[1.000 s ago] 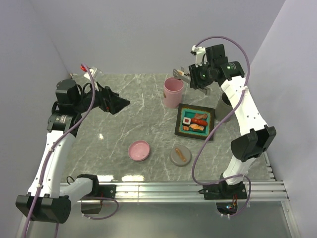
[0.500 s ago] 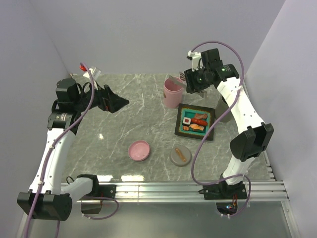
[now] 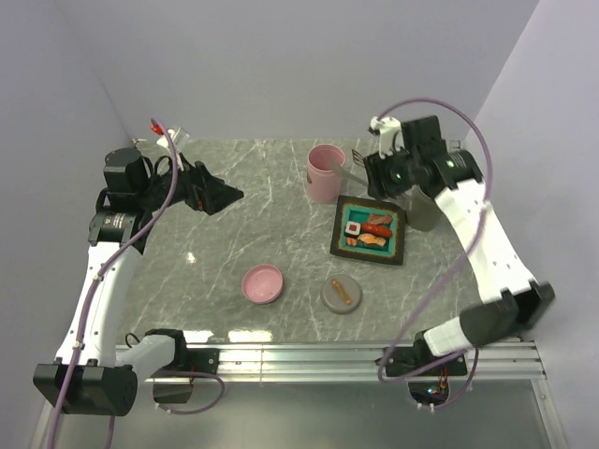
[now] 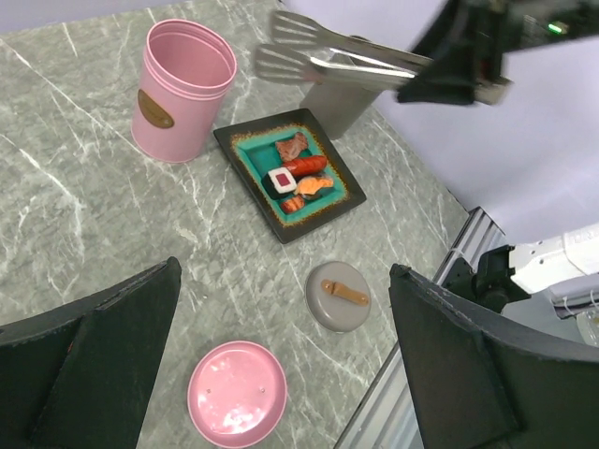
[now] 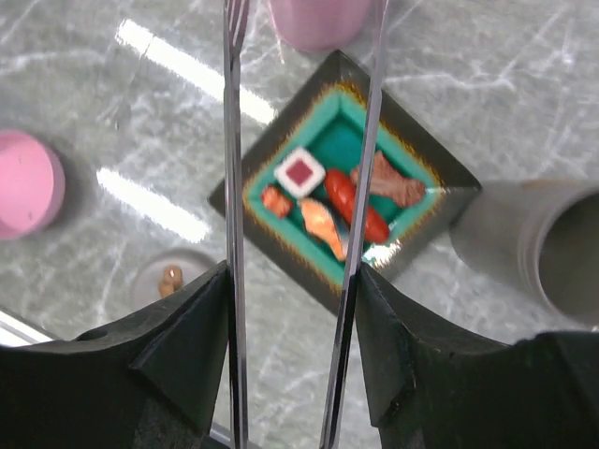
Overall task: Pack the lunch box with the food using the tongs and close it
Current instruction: Pick up the food using the clamp, then place the food into the lunch box, then pick up the food using the clamp
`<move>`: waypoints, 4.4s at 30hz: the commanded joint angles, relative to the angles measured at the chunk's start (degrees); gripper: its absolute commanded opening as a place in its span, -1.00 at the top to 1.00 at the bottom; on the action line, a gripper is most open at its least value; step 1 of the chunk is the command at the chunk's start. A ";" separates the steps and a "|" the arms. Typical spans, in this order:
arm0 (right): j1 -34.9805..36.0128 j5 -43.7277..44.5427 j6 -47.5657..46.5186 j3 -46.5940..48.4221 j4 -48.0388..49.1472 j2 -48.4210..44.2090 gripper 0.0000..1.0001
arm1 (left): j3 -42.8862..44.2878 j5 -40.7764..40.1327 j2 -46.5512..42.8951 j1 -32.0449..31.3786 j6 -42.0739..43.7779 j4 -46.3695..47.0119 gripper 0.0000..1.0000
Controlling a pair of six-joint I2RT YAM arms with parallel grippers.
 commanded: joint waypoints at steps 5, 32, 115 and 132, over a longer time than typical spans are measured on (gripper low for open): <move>0.19 2.06 -4.27 -11.20 -2.40 -13.52 -0.18 | 4.26 1.88 -1.01 0.26 1.41 1.41 -0.99; 0.10 2.94 -2.69 -27.91 7.18 -7.29 -0.18 | 1.97 1.36 -1.89 0.26 0.53 3.34 -0.99; -4.38 -11.12 0.21 19.20 2.26 15.73 0.07 | 5.75 -2.78 2.24 2.28 -2.37 5.54 -0.99; -4.29 -11.03 -2.59 20.44 -3.35 13.03 -0.20 | 5.93 -1.28 2.68 2.37 -2.11 5.46 -0.99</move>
